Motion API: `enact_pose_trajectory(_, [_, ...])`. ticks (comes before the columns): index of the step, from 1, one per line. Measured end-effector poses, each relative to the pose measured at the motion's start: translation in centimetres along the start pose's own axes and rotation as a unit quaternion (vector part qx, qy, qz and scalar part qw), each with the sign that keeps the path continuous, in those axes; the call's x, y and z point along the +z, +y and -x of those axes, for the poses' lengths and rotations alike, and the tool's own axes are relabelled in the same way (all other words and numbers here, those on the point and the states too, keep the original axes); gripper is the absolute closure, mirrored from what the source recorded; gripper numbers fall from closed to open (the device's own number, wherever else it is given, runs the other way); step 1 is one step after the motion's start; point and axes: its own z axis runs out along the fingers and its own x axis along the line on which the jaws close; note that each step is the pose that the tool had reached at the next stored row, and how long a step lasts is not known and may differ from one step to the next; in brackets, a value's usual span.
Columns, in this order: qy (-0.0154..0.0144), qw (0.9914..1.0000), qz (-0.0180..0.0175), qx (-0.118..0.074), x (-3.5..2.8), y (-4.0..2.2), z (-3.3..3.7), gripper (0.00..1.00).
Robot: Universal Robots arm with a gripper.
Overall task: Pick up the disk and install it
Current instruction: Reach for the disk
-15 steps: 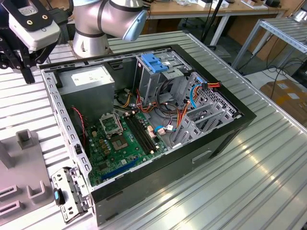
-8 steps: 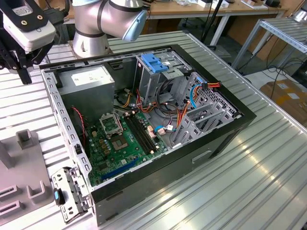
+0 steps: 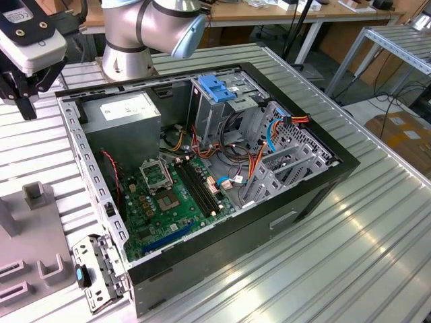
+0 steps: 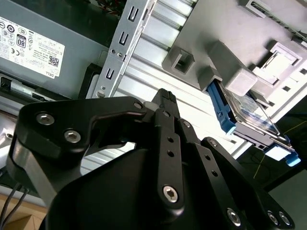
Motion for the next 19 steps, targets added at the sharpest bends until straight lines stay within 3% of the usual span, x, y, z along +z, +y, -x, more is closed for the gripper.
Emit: enact_pose_trajectory(19, [0.0000, 1.00000, 0.0000, 0.000, -0.05, -0.16, -2.08, 0.89])
